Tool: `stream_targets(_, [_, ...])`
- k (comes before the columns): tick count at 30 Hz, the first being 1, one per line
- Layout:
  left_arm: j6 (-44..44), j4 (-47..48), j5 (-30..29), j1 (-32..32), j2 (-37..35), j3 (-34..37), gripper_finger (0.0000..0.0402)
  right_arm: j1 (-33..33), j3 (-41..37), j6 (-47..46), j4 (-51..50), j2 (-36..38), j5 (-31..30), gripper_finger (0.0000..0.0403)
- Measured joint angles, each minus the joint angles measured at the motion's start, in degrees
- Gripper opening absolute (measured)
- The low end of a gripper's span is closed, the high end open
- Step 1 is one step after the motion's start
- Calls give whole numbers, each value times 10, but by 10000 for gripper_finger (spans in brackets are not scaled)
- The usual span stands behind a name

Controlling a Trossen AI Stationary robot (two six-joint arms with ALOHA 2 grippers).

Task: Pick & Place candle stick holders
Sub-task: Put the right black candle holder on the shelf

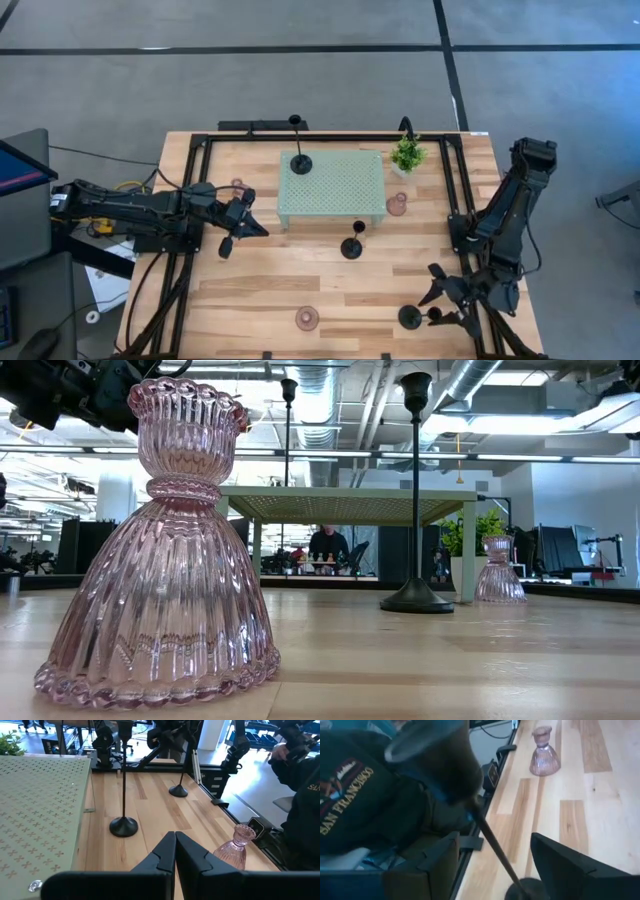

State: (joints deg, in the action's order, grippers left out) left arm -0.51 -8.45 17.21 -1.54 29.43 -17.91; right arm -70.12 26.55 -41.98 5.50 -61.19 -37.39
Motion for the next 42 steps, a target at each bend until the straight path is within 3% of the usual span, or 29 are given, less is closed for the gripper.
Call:
stream_targets(24, [0,0,0,0,0,0,10,23,0,-7,29,0,2,14])
stream_targets(34, [0,0,0,0,0,0,10,24,33,66,-10,28,-42,7])
stream_targets(42, [0,0,0,0,0,0,10,50,104,54,-188,71,-105,4])
